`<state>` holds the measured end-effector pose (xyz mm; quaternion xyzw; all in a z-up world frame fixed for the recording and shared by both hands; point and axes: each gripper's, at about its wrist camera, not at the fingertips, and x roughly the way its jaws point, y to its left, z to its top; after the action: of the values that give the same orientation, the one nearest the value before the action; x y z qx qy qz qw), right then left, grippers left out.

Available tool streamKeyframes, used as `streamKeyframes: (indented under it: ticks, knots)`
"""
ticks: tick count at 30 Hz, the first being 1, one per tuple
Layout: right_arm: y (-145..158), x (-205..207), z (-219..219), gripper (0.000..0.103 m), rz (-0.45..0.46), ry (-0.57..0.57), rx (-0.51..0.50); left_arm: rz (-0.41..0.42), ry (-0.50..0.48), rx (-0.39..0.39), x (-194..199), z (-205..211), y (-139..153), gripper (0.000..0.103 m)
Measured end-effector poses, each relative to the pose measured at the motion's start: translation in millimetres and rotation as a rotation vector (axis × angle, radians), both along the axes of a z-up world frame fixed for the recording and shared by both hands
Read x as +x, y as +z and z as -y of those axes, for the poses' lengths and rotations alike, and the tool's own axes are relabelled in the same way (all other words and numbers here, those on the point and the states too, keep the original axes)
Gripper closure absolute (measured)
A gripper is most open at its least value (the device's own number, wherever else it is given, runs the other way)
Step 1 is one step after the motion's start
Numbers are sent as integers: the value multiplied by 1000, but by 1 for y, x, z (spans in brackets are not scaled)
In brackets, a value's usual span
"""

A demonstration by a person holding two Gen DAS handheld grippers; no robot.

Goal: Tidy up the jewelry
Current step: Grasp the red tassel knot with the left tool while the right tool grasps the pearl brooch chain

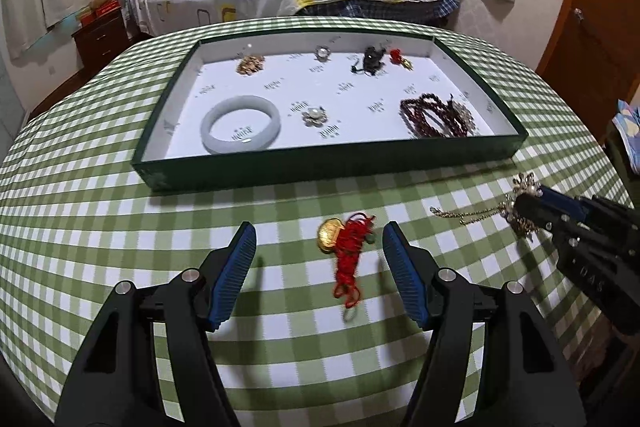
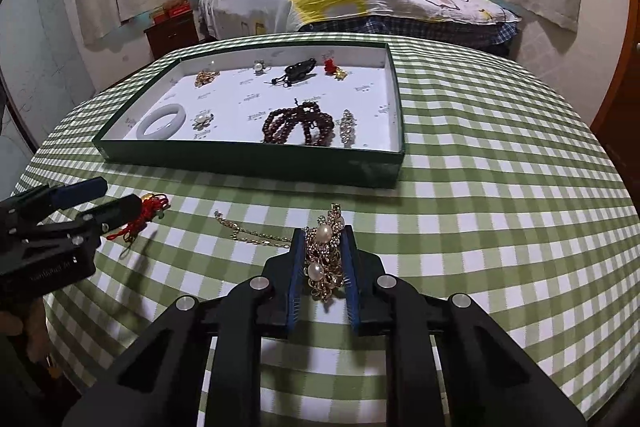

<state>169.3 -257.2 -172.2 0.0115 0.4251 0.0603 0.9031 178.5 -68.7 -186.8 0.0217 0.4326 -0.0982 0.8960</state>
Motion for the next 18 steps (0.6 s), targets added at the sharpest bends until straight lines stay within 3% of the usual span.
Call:
streamKeyframes:
  ticks: [8, 13, 18]
  knots:
    - [2, -2, 2, 88, 8, 5, 15, -64, -31, -24, 2, 5, -13, 70]
    - [3, -3, 3, 88, 11, 2, 29, -52, -43, -21, 1, 6, -13, 87]
    - [5, -4, 3, 88, 17, 0, 33, -41, -53, -31, 0, 5, -13, 91]
